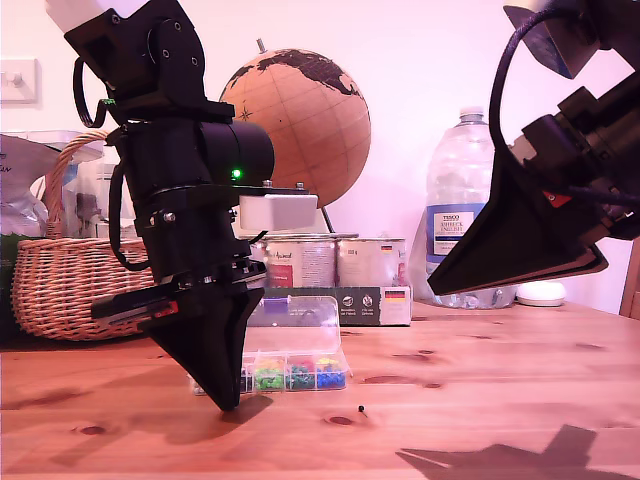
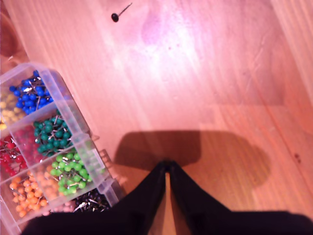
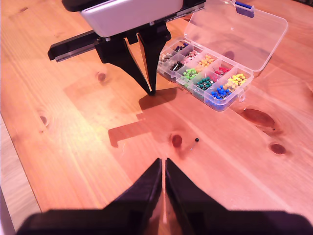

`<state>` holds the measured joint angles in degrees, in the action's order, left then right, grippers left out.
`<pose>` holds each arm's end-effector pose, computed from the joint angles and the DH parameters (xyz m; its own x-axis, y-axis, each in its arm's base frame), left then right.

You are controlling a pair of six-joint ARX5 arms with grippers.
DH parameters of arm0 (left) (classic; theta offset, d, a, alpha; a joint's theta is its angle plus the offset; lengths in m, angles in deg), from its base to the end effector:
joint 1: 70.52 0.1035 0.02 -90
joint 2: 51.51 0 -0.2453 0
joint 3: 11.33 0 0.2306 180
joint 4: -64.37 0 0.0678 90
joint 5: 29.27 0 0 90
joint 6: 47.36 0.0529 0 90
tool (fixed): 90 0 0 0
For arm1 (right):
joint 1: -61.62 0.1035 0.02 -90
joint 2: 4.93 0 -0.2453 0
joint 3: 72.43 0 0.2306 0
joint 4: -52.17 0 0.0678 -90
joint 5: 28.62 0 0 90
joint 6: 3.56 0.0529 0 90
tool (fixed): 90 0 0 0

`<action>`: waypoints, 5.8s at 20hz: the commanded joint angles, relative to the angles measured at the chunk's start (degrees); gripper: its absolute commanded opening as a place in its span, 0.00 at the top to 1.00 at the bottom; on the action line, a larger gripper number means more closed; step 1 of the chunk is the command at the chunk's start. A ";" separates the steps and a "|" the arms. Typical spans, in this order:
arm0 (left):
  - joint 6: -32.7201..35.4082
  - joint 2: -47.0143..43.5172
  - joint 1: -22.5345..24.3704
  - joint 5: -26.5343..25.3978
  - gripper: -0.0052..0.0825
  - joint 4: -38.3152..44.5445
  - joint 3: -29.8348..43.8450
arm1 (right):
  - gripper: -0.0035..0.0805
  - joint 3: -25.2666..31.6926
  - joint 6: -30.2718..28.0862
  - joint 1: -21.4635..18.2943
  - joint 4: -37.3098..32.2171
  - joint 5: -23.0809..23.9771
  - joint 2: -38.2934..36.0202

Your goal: Sort the loose pins on the table into their correct compartments

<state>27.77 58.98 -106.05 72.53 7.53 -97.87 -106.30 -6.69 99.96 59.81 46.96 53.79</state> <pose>0.2670 -0.2039 0.1216 0.0087 -0.2575 -0.9662 0.9292 -0.3549 0.1029 0.1505 0.1358 0.1523 0.4863 0.7021 -0.5202 -0.7874 0.6102 0.0875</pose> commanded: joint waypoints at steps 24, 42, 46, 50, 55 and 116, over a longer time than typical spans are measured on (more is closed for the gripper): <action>-0.13 -6.01 -0.04 -2.75 0.96 -1.90 1.27 | 0.97 -0.81 -0.35 0.26 -0.15 0.02 0.37; -0.09 -5.88 6.82 -6.51 0.96 6.49 -0.90 | 0.97 -0.81 -0.35 0.26 0.04 0.02 0.37; -0.09 -5.73 7.30 -5.14 0.96 9.27 -0.90 | 0.97 -0.81 -0.35 0.26 0.00 0.02 0.37; -0.09 -3.93 7.34 -5.16 0.96 10.05 -0.90 | 0.97 -0.81 -0.35 0.26 0.02 0.04 0.37; -0.11 -3.65 7.37 -4.37 0.96 10.14 -0.90 | 0.97 -0.81 -0.35 0.26 -0.02 0.04 0.37; -22.27 -12.85 1.66 -6.27 0.97 -1.01 -2.95 | 0.97 -0.85 1.81 0.26 0.68 0.00 0.37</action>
<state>8.23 47.60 -104.08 66.47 6.77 -100.95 -106.30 -5.88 99.96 60.48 46.94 53.81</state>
